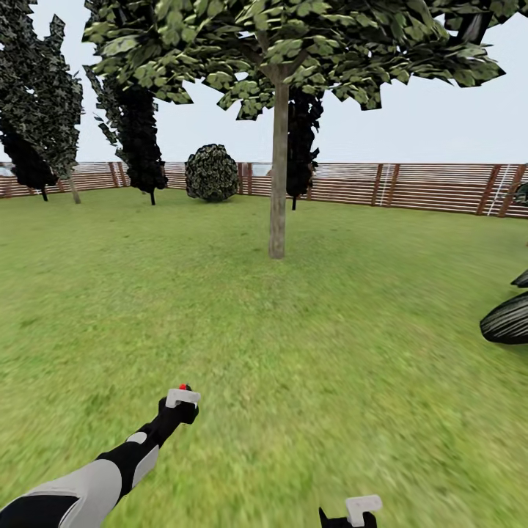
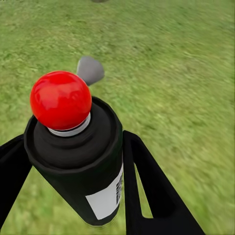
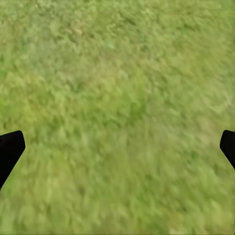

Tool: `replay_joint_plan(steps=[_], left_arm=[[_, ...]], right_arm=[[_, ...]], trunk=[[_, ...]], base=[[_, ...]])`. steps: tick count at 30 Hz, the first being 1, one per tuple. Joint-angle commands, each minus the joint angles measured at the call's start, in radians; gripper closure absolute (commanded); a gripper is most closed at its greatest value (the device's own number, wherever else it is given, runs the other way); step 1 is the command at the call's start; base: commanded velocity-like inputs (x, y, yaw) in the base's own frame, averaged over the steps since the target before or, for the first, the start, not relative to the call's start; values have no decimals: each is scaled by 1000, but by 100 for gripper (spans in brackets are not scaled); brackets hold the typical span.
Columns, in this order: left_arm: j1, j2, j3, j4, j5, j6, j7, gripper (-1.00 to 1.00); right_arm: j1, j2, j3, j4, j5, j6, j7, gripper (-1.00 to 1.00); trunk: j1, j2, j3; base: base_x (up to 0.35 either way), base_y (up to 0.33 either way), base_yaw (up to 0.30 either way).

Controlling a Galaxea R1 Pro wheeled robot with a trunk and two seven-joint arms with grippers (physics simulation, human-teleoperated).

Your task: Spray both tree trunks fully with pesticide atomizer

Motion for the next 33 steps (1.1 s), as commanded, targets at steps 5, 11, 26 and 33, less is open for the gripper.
replay_joint_plan(steps=[5,11,26,33], left_arm=[[-1,0,-4,1,2,-3,-2,100],[-1,0,-4,1,2,-3,-2,100],[-1,0,-4,1,2,-3,-2,100],[-1,-1,-4,1,2,-3,-2,100]], right_arm=[[-1,0,-5,5,10,-3,2,-100],[-1,0,-5,6,10,-3,2,-100],[-1,0,-5,7,10,-3,2,-100],[-1,2,-5,8,10,-3,2,-100]], trunk=[[1,-1,-2],[1,-1,-2],[1,-1,-2],[1,-1,-2]], base=[[339,0,0],[347,0,0],[349,0,0],[349,0,0]])
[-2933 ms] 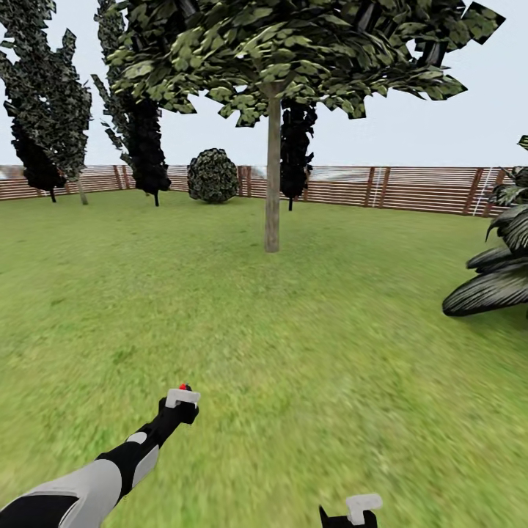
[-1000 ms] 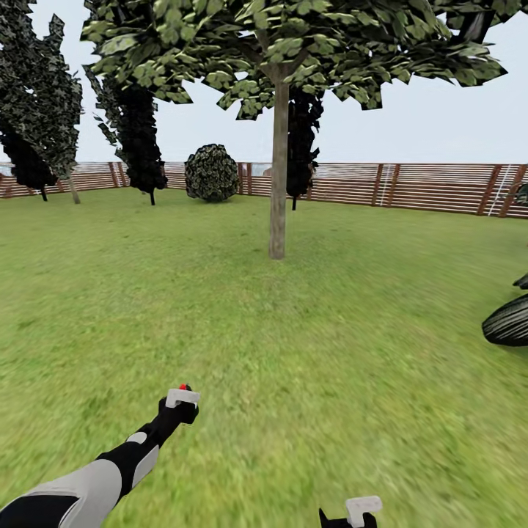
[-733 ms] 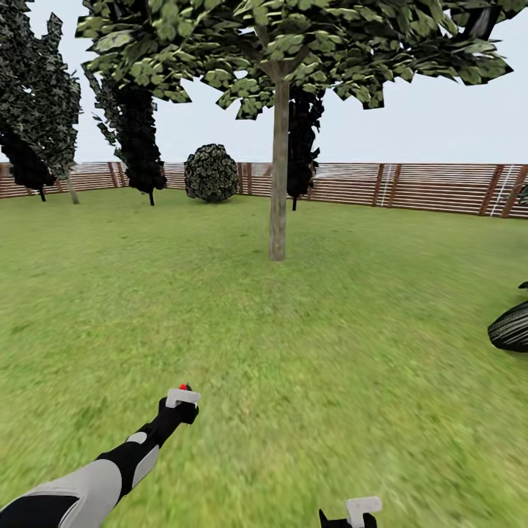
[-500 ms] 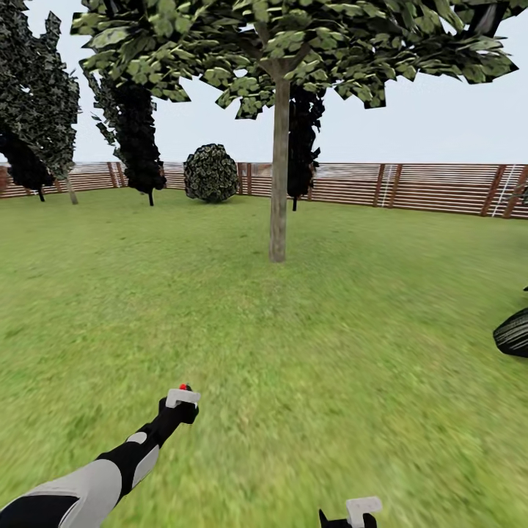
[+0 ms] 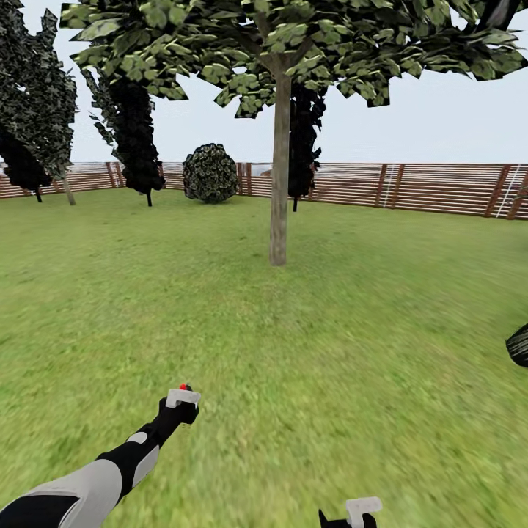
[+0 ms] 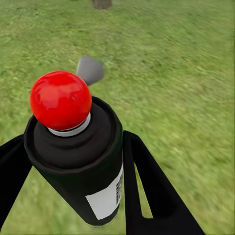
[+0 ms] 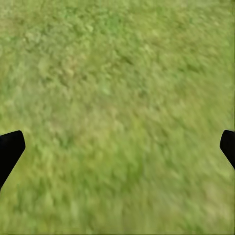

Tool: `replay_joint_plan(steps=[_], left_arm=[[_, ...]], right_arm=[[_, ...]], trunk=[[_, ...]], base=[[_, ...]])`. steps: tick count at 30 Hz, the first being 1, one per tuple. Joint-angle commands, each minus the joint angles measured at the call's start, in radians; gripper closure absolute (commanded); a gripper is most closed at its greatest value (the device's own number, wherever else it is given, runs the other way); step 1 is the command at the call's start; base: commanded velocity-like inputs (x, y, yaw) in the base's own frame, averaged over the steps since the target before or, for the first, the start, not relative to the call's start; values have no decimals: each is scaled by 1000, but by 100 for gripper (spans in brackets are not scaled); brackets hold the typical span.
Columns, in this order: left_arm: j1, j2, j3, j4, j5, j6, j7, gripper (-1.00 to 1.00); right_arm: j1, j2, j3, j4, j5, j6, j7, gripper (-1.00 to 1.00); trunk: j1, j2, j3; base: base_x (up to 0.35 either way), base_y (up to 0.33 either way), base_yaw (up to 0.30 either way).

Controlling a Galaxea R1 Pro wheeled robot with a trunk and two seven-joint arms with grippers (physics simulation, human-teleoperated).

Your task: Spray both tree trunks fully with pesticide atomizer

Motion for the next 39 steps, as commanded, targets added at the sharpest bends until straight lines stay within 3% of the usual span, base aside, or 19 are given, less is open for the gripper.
replay_joint_plan(steps=[1,9,21,32,37,39], left_arm=[[-1,0,-3,1,2,-4,-2,100],[-1,0,-3,1,2,-4,-3,100],[-1,-32,-3,2,2,-2,-3,100],[-1,-40,0,2,5,-1,-1,100],[-1,-43,3,21,6,-2,0,100],[-1,-43,3,26,6,-2,0,100]], right_arm=[[-1,0,-5,1,10,-3,2,-100],[-1,4,-5,2,10,-3,2,-100],[-1,19,-4,53,11,-6,2,-100],[-1,20,-5,42,9,-10,-1,-100],[-1,9,-10,-9,5,-62,-3,-100],[-1,-12,-12,-21,7,-94,-3,-100]], trunk=[[1,-1,-2],[1,-1,-2],[1,-1,-2],[1,-1,-2],[1,-1,-2],[1,-1,-2]], base=[[349,0,0],[349,0,0],[349,0,0],[349,0,0],[349,0,0],[349,0,0]])
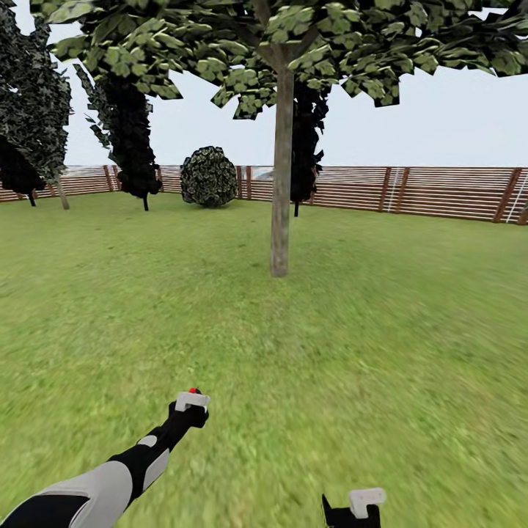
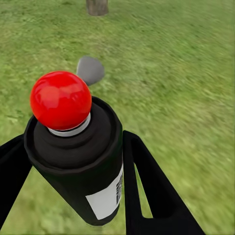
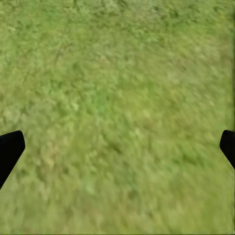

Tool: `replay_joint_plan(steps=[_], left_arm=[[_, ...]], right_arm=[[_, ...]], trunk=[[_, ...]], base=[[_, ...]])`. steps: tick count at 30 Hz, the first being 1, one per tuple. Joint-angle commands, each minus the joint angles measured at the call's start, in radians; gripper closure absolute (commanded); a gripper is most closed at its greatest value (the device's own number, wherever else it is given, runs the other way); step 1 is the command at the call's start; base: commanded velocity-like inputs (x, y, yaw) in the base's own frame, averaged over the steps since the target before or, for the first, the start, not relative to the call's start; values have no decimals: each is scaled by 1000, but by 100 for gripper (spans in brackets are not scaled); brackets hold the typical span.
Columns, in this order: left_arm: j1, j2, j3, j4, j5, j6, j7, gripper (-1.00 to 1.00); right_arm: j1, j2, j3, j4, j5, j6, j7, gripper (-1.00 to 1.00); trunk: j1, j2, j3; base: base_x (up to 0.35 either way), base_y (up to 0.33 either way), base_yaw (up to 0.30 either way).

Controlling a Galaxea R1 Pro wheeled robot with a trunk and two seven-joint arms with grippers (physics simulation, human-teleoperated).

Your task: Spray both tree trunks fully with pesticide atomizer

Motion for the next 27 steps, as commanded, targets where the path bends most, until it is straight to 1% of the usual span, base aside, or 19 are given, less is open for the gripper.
replay_joint_plan(steps=[1,2,3,4,5,9,13,15,16,19,20,21,27], left_arm=[[-1,-1,-3,3,3,-3,-2,100],[-1,-1,-3,3,3,-4,-2,100],[-1,-2,-4,4,2,-4,-2,100],[-1,-2,-3,4,2,-4,-2,100],[-1,-2,-3,4,2,-3,-2,100],[-1,-3,-3,4,2,-4,-2,100],[-1,-3,-3,5,2,-3,-2,100],[-1,-3,-3,5,2,-4,-2,100],[-1,-3,-3,5,2,-4,-2,100],[-1,-3,-3,5,2,-4,-2,100],[-1,-3,-3,5,2,-4,-2,100],[-1,-3,-3,5,2,-4,-2,100],[-1,-3,-3,5,2,-3,-2,100]], right_arm=[[-1,-23,-6,-4,10,-16,1,-100],[-1,-32,-6,-4,10,-18,0,-100],[-1,-59,-6,-6,11,-23,-4,-100],[-1,-68,-6,-6,11,-24,-7,-100],[-2,-86,-6,-7,10,-24,-12,-100],[-7,-119,-6,-8,10,-23,-20,-100],[-11,-131,-6,-8,11,-20,-21,-100],[-16,-146,-6,-7,8,-19,-17,-100],[-16,-148,-6,-7,8,-19,-16,-100],[-18,-160,-6,-7,7,-18,17,-100],[-19,-165,-6,-6,7,-18,85,-100],[-19,-165,-5,-5,7,-19,111,-100],[-19,-158,-1,-2,13,-19,134,-100]], trunk=[[1,-1,-2],[1,-1,-2],[1,-1,-2],[1,-1,-2],[1,-1,-2],[1,-1,-2],[1,-1,-2],[1,-1,-2],[1,-1,-2],[1,-1,-2],[1,-1,-2],[1,-1,-2],[1,-1,-2]], base=[[350,0,0],[349,0,0],[350,0,0],[350,0,0],[350,0,0],[350,0,0],[349,0,0],[349,0,0],[349,0,0],[350,0,0],[350,0,0],[350,0,0],[350,0,0]])
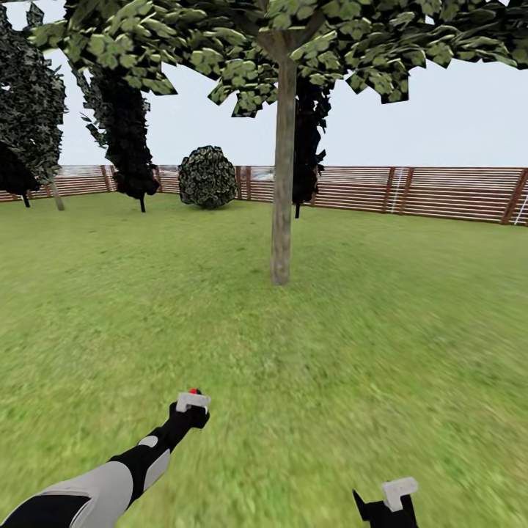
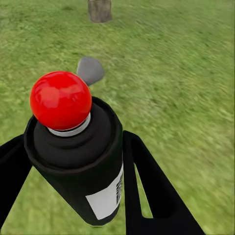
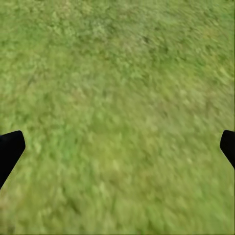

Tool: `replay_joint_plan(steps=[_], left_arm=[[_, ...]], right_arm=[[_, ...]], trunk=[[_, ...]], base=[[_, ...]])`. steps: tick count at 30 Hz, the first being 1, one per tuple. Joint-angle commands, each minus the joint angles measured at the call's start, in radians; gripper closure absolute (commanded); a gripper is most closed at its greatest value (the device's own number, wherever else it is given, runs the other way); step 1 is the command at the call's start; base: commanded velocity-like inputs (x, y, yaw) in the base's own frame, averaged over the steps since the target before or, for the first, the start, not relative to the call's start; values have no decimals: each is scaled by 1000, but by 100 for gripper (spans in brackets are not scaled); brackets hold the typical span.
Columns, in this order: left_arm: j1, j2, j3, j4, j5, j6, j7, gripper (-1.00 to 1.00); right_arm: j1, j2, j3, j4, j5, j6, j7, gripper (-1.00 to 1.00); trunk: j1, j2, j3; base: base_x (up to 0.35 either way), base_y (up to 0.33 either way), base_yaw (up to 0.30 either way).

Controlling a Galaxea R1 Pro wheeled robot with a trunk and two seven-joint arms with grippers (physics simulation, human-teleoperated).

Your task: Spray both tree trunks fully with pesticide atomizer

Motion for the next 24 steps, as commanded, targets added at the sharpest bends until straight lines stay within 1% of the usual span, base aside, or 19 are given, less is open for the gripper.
replay_joint_plan(steps=[1,4,5,9,18,20,24], left_arm=[[-1,0,-3,1,2,-3,-3,100],[-1,0,-3,1,2,-3,-3,100],[-1,-1,-4,1,2,-3,-3,100],[-1,-10,-4,1,2,-3,-4,100],[-1,-13,-4,1,2,-3,-3,100],[-1,-14,-4,1,2,-3,-3,100],[-1,-19,-3,1,2,-3,-4,100]], right_arm=[[-1,3,-5,1,10,-4,5,-100],[-1,9,-4,1,10,-6,7,-100],[-1,14,-4,1,10,-7,7,-100],[-1,23,-4,1,6,-10,7,-100],[-1,26,-4,0,3,-12,7,-100],[-1,26,-4,0,3,-12,7,-100],[-1,26,-5,-1,3,-12,7,-100]], trunk=[[1,-1,-2],[1,-1,-2],[1,-1,-2],[1,-1,-2],[1,-1,-2],[1,-1,-2],[1,-1,-2]], base=[[350,0,0],[349,0,0],[349,0,0],[349,0,0],[350,0,-3],[349,0,-111],[350,0,-220]])
